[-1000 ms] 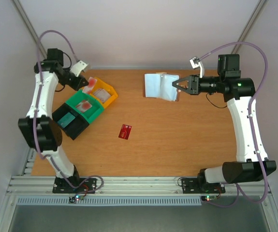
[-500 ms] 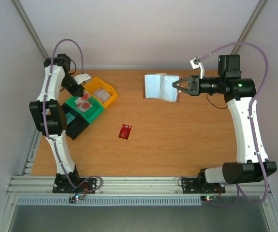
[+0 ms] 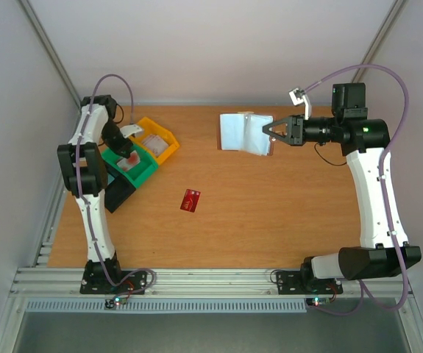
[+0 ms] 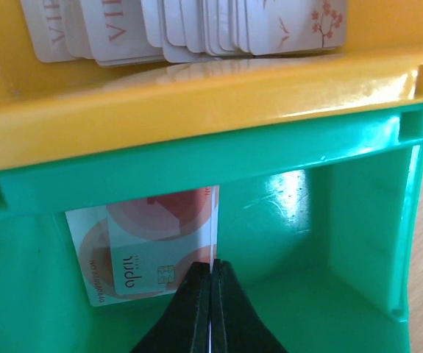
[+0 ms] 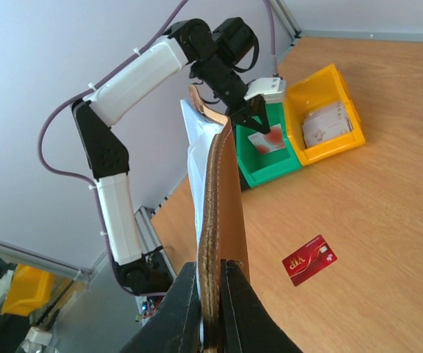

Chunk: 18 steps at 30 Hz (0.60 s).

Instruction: Take the credit cards out of the card holder

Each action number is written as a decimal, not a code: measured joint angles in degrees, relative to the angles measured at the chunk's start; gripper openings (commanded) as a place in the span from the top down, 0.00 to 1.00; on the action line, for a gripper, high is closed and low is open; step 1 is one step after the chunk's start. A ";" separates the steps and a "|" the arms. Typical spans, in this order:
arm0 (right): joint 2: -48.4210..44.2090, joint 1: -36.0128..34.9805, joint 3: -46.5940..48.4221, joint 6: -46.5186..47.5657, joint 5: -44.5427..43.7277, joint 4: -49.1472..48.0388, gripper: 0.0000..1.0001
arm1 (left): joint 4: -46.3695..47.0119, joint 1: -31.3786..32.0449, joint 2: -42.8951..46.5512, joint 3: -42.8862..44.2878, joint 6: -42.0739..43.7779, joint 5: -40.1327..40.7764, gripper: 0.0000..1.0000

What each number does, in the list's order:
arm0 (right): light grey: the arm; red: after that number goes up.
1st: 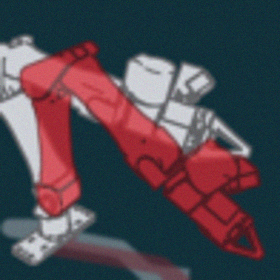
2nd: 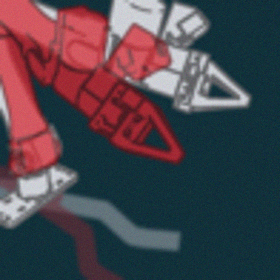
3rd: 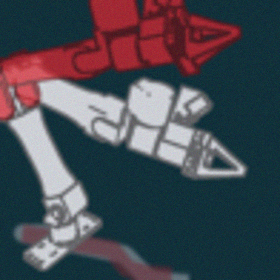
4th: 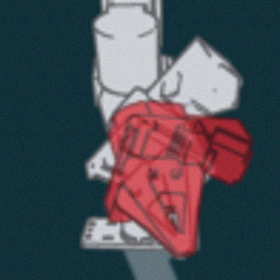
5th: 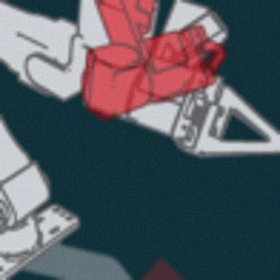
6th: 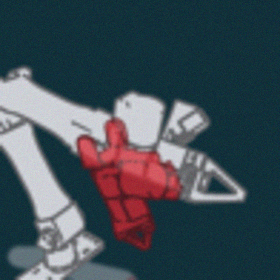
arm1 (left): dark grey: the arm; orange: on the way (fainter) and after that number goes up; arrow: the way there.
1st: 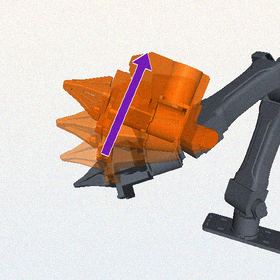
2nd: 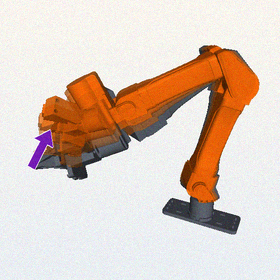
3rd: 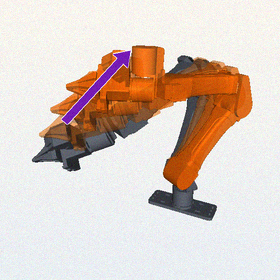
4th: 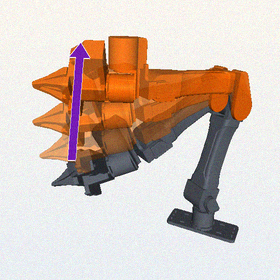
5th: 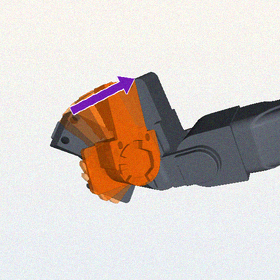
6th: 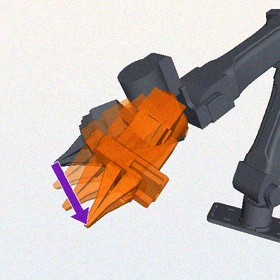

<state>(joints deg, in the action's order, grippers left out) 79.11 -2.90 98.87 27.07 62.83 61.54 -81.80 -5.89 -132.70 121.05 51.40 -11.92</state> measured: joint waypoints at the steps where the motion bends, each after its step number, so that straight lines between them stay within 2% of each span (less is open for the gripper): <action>1: 0.00 0.00 0.02 0.00 0.00 0.09 0.99 | 0.26 0.00 -0.02 0.02 -0.17 0.13 1.00; 7: 0.00 0.00 0.31 0.02 0.04 1.03 0.99 | 1.53 0.00 -0.02 0.00 -1.05 1.14 1.00; 9: 0.00 0.00 0.42 0.09 0.15 1.27 0.98 | 2.40 -0.07 -0.02 -0.09 -1.25 1.68 0.96; 12: 0.00 0.00 0.50 0.22 0.20 1.62 0.98 | 4.15 -0.09 -0.02 -0.28 -1.33 3.58 0.78; 14: 0.02 0.02 0.68 0.24 0.22 1.81 0.98 | 5.79 -0.09 -0.02 -0.28 -1.57 5.25 0.56; 16: 0.02 0.00 0.96 0.26 0.26 1.92 0.98 | 7.78 -0.11 0.00 -0.28 -2.23 6.93 0.41; 18: 0.02 0.02 1.16 0.26 0.46 1.92 0.98 | 8.92 0.02 0.11 -0.28 -3.63 7.50 0.31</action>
<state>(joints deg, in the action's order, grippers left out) 79.13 -2.87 100.03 27.33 63.29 63.46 -72.88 -5.87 -132.60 120.77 47.77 -4.43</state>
